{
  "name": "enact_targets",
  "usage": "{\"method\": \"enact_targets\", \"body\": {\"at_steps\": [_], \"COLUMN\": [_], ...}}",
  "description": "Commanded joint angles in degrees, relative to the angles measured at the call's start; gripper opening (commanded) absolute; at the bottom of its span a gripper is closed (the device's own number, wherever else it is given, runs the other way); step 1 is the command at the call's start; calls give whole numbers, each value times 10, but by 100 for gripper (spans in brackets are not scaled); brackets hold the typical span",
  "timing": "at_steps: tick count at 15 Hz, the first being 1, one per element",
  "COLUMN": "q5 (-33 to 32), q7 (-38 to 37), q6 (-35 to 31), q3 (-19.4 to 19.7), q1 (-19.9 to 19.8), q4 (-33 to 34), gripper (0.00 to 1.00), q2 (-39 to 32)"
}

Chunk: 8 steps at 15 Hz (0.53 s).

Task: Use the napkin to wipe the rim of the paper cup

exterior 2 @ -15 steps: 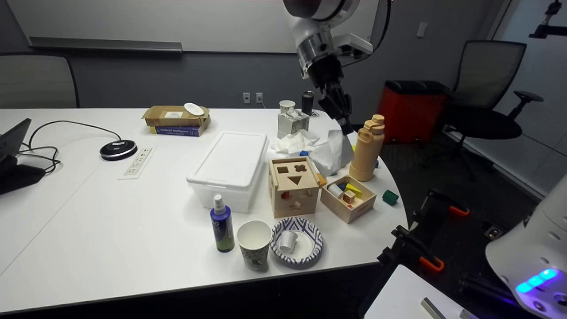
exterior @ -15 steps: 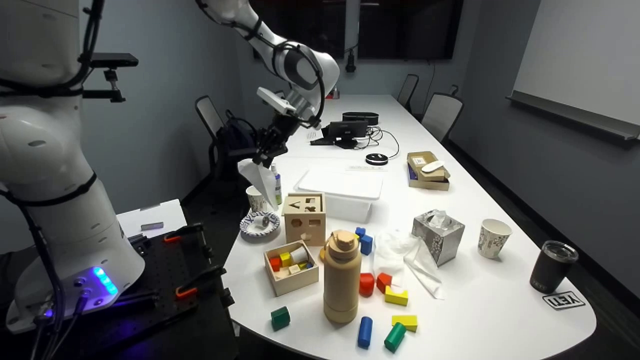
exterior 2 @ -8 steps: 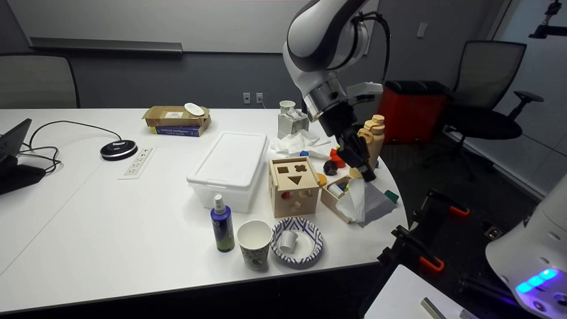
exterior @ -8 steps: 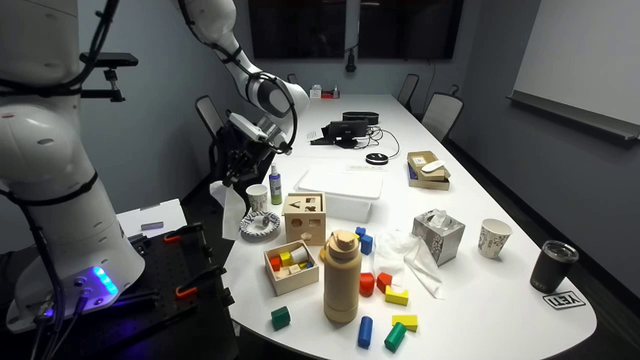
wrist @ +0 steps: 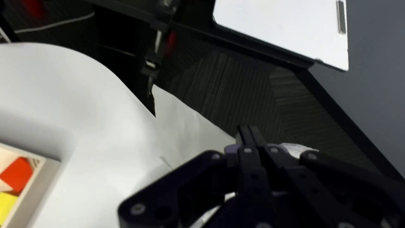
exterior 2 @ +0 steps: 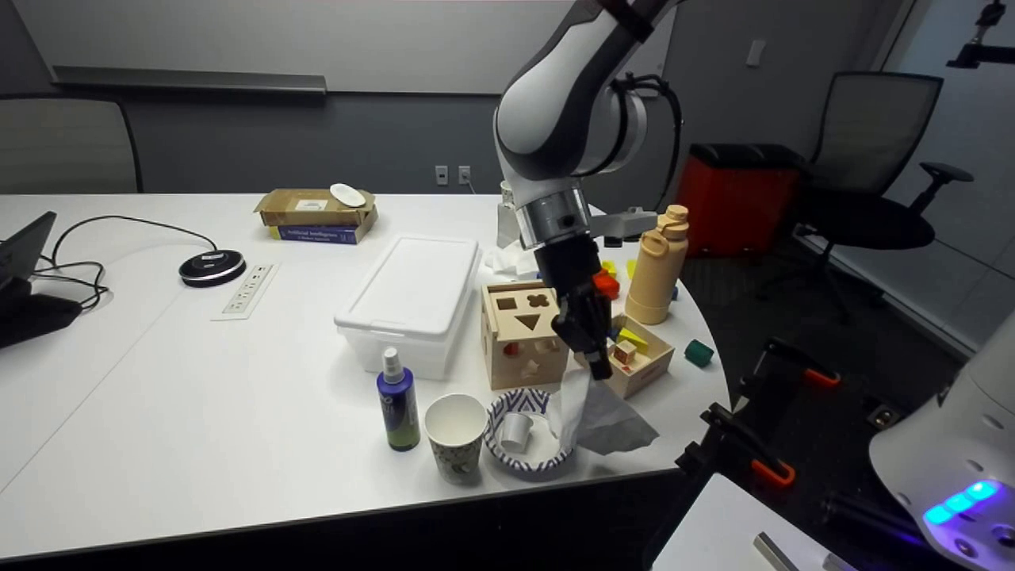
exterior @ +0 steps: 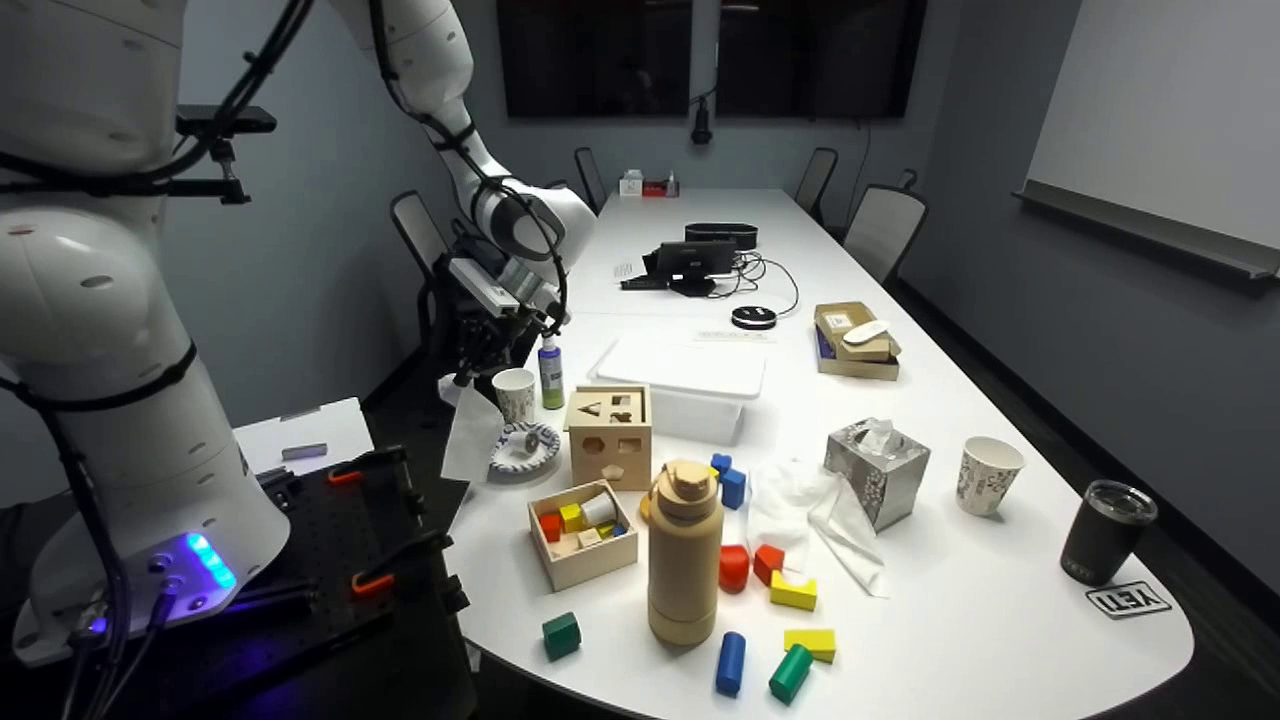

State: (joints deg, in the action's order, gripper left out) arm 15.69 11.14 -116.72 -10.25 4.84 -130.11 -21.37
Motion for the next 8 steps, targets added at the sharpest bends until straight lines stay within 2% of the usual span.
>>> {"method": "enact_targets", "body": {"at_steps": [1, 5, 8], "q5": [48, 66, 72], "q7": [16, 38, 50], "q6": [-82, -186, -222], "q3": [-21, -55, -77], "q1": [7, 10, 6], "q4": [5, 12, 20], "gripper": [0, 0, 0], "q2": [-15, -26, -28]}}
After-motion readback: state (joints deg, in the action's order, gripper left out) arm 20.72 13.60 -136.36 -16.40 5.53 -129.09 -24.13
